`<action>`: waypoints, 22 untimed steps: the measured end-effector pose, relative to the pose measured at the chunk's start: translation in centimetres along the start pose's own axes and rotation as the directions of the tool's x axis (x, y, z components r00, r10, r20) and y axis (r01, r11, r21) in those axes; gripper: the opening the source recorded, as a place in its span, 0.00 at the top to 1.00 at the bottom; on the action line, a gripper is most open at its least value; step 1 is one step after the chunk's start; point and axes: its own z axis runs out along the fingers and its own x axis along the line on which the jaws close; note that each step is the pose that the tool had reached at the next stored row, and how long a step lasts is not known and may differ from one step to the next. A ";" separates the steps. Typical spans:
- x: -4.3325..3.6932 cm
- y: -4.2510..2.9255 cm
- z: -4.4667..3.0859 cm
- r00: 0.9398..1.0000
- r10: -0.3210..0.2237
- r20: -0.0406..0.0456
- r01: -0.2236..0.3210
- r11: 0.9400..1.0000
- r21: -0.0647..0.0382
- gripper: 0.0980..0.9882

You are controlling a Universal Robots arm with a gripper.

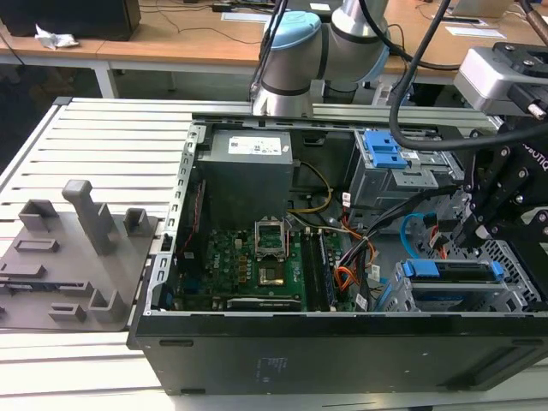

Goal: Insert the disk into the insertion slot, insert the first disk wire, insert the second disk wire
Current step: 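Insert the disk into the insertion slot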

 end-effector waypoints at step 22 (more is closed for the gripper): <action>-0.06 -1.12 2.82 1.000 0.000 0.001 0.000 1.000 -0.001 0.99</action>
